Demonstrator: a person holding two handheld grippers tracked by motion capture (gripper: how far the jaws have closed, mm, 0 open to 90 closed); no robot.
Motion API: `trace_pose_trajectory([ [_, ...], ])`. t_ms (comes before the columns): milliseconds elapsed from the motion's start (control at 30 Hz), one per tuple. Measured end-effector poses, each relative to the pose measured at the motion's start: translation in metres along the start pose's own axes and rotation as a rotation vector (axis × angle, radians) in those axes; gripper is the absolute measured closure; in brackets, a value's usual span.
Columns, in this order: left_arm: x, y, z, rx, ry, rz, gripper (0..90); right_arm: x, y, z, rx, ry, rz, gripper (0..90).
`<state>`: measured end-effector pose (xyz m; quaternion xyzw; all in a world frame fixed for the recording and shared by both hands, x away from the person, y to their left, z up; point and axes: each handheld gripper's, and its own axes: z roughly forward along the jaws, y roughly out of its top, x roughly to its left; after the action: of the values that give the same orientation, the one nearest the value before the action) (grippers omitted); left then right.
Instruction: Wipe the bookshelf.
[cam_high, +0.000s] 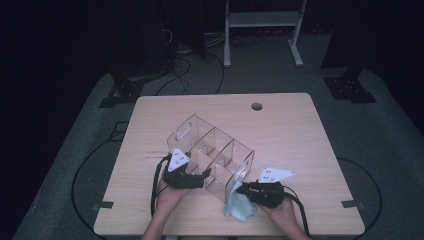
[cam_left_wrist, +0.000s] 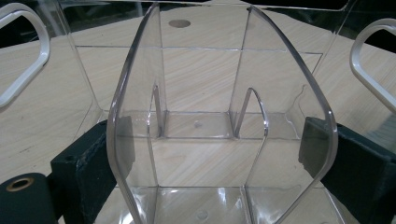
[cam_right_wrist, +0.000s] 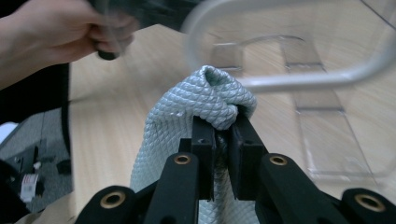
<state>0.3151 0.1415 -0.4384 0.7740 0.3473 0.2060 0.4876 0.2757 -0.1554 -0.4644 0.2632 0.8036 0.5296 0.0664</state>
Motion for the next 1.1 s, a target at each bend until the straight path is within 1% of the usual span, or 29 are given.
trace_pose_trajectory([
  [33,0.000,0.000,0.000,0.003,0.001,0.003,7.1,0.003,0.002,0.000,-0.008,-0.007,-0.032,81.7],
  [67,0.000,0.000,0.000,0.003,0.001,0.003,7.1,0.003,0.002,0.000,-0.008,-0.007,-0.032,81.7],
  [100,0.000,0.001,0.000,0.002,0.002,0.003,7.1,-0.001,0.000,0.000,-0.010,0.001,-0.020,81.8],
  [133,0.000,0.001,0.000,0.002,0.002,0.003,7.1,-0.001,0.000,0.000,-0.010,0.001,-0.020,81.8],
  [167,-0.001,0.001,0.000,0.001,0.003,0.003,7.1,-0.004,-0.003,0.000,-0.002,-0.011,-0.014,81.7],
  [200,-0.001,0.001,0.000,0.001,0.003,0.003,7.1,-0.004,-0.003,0.000,-0.002,-0.011,-0.014,81.7],
  [233,-0.001,0.001,0.000,0.001,0.003,0.002,7.1,-0.005,-0.006,0.002,0.002,-0.010,0.010,81.7],
  [267,-0.001,0.001,0.000,0.001,0.003,0.002,7.1,-0.004,-0.006,0.002,-0.001,-0.011,0.010,81.7],
  [300,0.000,0.001,0.000,-0.001,0.003,0.001,7.1,-0.001,-0.005,0.003,-0.001,0.001,-0.002,81.6],
  [333,0.000,0.001,0.000,-0.001,0.003,0.001,7.1,-0.001,-0.005,0.003,-0.001,0.001,-0.002,81.6],
  [367,0.000,0.001,-0.001,-0.002,0.003,0.000,7.1,0.005,-0.004,0.004,-0.009,0.031,-0.018,81.1],
  [400,0.000,0.001,-0.001,-0.001,0.004,0.002,7.1,0.005,-0.004,0.004,-0.009,0.031,-0.018,81.1],
  [433,0.001,0.001,-0.001,-0.001,0.005,0.000,7.1,0.010,-0.004,0.007,-0.009,0.053,-0.042,81.3],
  [467,0.001,0.001,-0.001,-0.001,0.005,0.000,7.1,0.011,-0.005,0.008,-0.005,0.056,-0.054,81.7],
  [567,0.001,0.001,-0.002,0.001,0.005,0.000,7.2,0.010,-0.006,0.009,0.000,0.061,-0.055,82.1],
  [600,0.001,0.001,-0.002,-0.001,0.006,-0.001,7.2,0.007,-0.007,0.009,0.010,0.041,-0.061,82.1],
  [633,0.001,0.001,-0.002,0.001,0.005,-0.001,7.2,0.004,-0.008,0.009,0.019,0.026,-0.055,82.1],
  [667,0.001,0.001,-0.002,0.000,0.005,0.001,7.2,-0.002,-0.011,0.009,0.038,0.001,-0.043,82.1],
  [733,0.001,0.001,-0.001,0.000,0.005,0.001,7.2,-0.003,-0.011,0.009,0.042,-0.002,-0.041,82.0],
  [800,0.001,0.001,-0.002,0.000,0.003,0.001,7.2,-0.001,-0.011,0.010,0.037,0.004,-0.039,81.9],
  [833,0.001,0.001,-0.002,-0.002,0.004,0.000,7.2,0.002,-0.011,0.010,0.032,0.021,-0.044,81.9],
  [900,0.002,0.001,-0.003,-0.001,0.002,-0.003,7.2,0.012,-0.010,0.015,0.034,0.063,-0.074,81.9],
  [933,0.002,0.001,-0.003,-0.001,0.002,-0.003,7.3,0.012,-0.010,0.015,0.034,0.063,-0.074,81.9],
  [967,0.002,0.001,-0.003,0.000,0.001,-0.003,7.3,0.013,-0.010,0.016,0.038,0.073,-0.086,82.0],
  [1033,0.002,0.001,-0.003,0.002,-0.001,0.000,7.4,0.010,-0.010,0.016,0.043,0.079,-0.081,82.3],
  [1067,0.002,0.001,-0.003,0.000,-0.002,-0.001,7.5,0.004,-0.011,0.014,0.049,0.052,-0.076,82.3],
  [1100,0.002,0.001,-0.003,0.000,-0.002,-0.001,7.4,-0.001,-0.011,0.013,0.050,0.039,-0.063,82.3],
])
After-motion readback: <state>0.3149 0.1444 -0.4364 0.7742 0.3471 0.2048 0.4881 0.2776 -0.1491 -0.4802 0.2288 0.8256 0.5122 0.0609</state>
